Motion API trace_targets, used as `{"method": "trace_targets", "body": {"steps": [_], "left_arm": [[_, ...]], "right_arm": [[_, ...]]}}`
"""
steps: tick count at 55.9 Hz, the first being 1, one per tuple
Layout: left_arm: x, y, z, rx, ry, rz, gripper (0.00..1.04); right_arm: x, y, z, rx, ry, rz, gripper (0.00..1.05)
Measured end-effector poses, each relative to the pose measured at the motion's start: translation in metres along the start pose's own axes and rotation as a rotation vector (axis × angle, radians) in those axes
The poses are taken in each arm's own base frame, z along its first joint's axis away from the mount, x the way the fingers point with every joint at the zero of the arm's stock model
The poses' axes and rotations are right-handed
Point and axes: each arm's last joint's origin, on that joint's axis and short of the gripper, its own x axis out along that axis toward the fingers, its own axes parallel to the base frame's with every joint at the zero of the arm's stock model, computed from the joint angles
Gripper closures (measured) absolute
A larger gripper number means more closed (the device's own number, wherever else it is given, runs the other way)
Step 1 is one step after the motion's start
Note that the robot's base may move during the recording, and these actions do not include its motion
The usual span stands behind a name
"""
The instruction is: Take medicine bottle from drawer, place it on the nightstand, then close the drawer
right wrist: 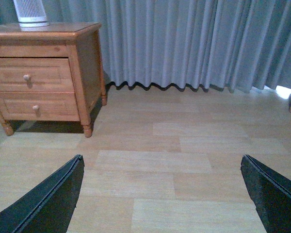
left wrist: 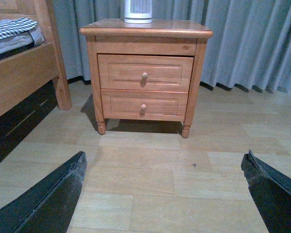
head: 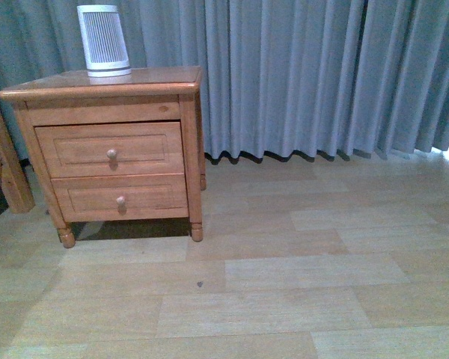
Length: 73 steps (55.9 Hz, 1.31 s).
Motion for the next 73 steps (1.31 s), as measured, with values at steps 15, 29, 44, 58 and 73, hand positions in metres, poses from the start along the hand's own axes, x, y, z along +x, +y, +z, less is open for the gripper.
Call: {"method": "trace_targets", "body": {"steps": [15, 29, 44, 58, 73], "left_arm": [[0.0, 0.0, 0.0, 0.0, 0.0, 0.0, 0.07], [0.0, 0.0, 0.0, 0.0, 0.0, 0.0, 0.07], [0.0, 0.0, 0.0, 0.0, 0.0, 0.0, 0.07], [0.0, 0.0, 0.0, 0.0, 0.0, 0.0, 0.07], [0.0, 0.0, 0.0, 0.0, 0.0, 0.001, 0.07]], "right_arm": [[0.0, 0.0, 0.0, 0.0, 0.0, 0.0, 0.07], [0.0, 0.0, 0.0, 0.0, 0.0, 0.0, 0.07], [0.0, 0.0, 0.0, 0.0, 0.0, 0.0, 0.07], [0.0, 0.0, 0.0, 0.0, 0.0, 0.0, 0.07], [0.0, 0.0, 0.0, 0.0, 0.0, 0.0, 0.07]]}}
